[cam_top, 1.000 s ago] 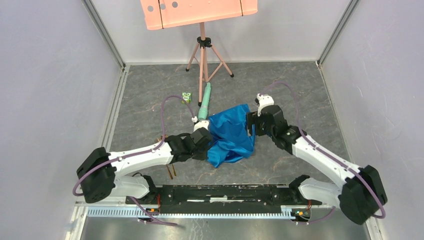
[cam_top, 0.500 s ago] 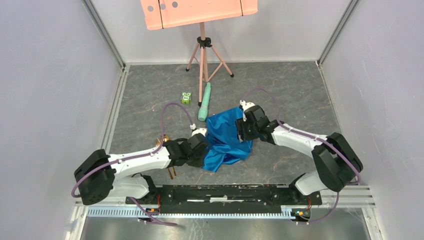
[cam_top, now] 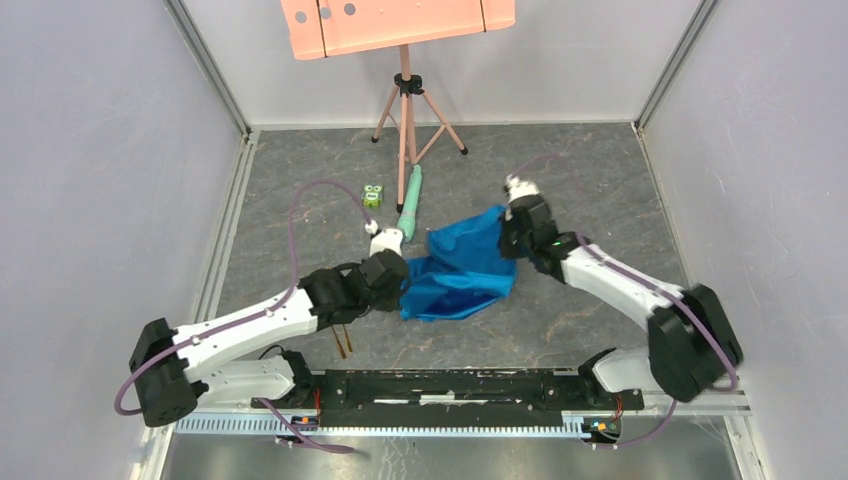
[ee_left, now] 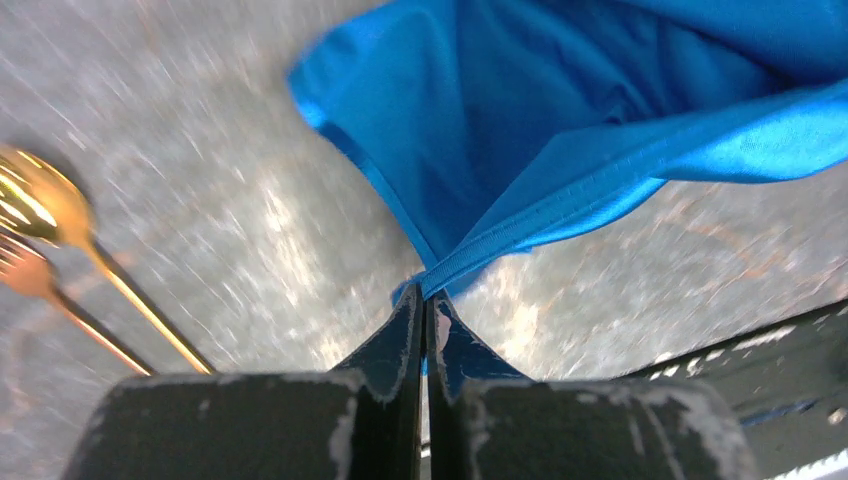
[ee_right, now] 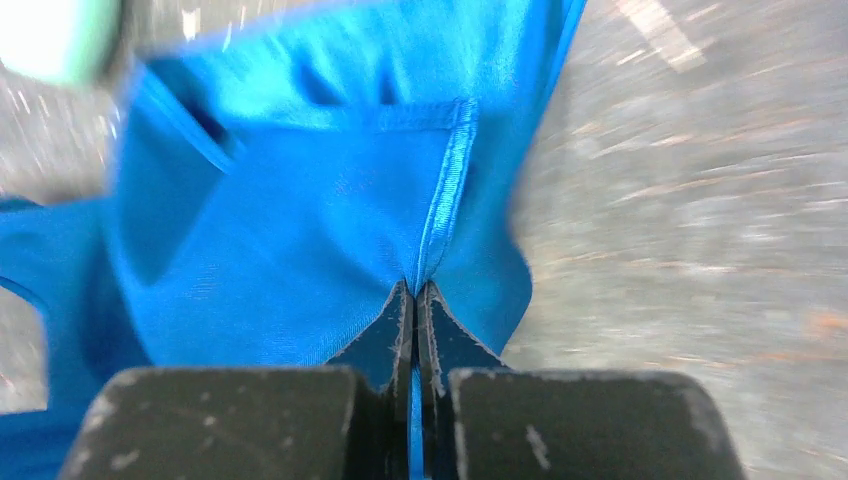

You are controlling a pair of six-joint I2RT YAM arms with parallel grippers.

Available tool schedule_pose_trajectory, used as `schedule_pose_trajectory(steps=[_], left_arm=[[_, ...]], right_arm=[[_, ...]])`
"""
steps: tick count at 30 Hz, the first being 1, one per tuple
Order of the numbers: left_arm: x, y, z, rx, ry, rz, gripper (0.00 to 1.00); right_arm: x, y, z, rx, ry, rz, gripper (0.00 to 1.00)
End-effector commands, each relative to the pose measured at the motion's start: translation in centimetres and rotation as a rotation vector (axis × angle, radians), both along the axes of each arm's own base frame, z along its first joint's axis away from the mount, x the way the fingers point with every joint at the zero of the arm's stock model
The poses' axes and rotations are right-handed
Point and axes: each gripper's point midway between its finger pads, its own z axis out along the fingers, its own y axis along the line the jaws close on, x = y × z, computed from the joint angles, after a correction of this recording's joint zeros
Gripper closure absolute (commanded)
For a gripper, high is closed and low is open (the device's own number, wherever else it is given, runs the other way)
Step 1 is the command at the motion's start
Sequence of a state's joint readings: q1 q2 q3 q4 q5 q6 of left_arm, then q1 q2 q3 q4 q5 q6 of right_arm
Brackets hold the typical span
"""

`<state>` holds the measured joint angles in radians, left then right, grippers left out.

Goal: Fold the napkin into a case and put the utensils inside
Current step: Pick up the crumpled napkin from the center of the board, then flatten out the crumpled napkin at the center of the board.

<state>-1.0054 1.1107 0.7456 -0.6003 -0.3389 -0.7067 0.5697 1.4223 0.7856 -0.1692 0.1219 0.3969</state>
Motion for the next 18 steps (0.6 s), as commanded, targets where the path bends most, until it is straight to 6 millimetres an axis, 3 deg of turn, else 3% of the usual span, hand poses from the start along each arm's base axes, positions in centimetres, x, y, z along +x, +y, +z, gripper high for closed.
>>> schedule_pose_trajectory(steps=[1, 4, 5, 6, 8, 10, 12, 13, 15, 16, 17, 18], left_arm=[[5.1, 0.8, 10.0, 0.029, -0.325, 0.039, 0.98], [9.3, 0.0, 16.8, 0.049, -0.489, 0.069, 0.98], [10.9, -0.1, 19.0, 0.060, -0.531, 0.082, 0.98], [12.8, -0.2, 21.5, 0.057, -0.568, 0.113, 0.98], [15.9, -0.4, 26.7, 0.041, -0.650, 0.143, 0.98], [17.5, -1.0, 32.9, 0.019, -0.767, 0.144, 0.98], [17.4, -1.7, 37.2, -0.022, -0.843, 0.097, 0.98], [16.9, -2.1, 38.7, -0.058, -0.871, 0.056, 0.98], [15.7, -2.7, 39.5, -0.124, -0.885, -0.011, 0.98], [15.0, -3.0, 39.0, -0.159, -0.873, -0.030, 0.98], [14.2, -3.5, 37.5, -0.188, -0.841, -0.075, 0.98], [13.2, -4.0, 36.1, -0.227, -0.803, -0.118, 0.98]], right_arm=[[5.1, -6.3, 11.6, 0.083, -0.281, -0.228, 1.00], [7.8, -9.2, 17.6, 0.136, -0.372, -0.288, 1.00], [9.0, -10.2, 20.9, 0.145, -0.415, -0.308, 1.00], [10.0, -10.8, 22.7, 0.147, -0.432, -0.312, 1.00], [11.9, -12.6, 29.0, 0.160, -0.523, -0.331, 1.00], [12.9, -14.1, 33.7, 0.148, -0.563, -0.347, 1.00], [12.5, -15.3, 36.9, 0.130, -0.602, -0.364, 1.00], [11.9, -15.5, 37.6, 0.124, -0.623, -0.364, 1.00], [10.1, -15.3, 36.5, 0.131, -0.620, -0.343, 0.99], [9.3, -14.8, 34.0, 0.139, -0.582, -0.321, 0.95], [7.8, -14.7, 32.0, 0.149, -0.558, -0.317, 0.80], [6.5, -14.1, 28.4, 0.169, -0.502, -0.294, 0.66]])
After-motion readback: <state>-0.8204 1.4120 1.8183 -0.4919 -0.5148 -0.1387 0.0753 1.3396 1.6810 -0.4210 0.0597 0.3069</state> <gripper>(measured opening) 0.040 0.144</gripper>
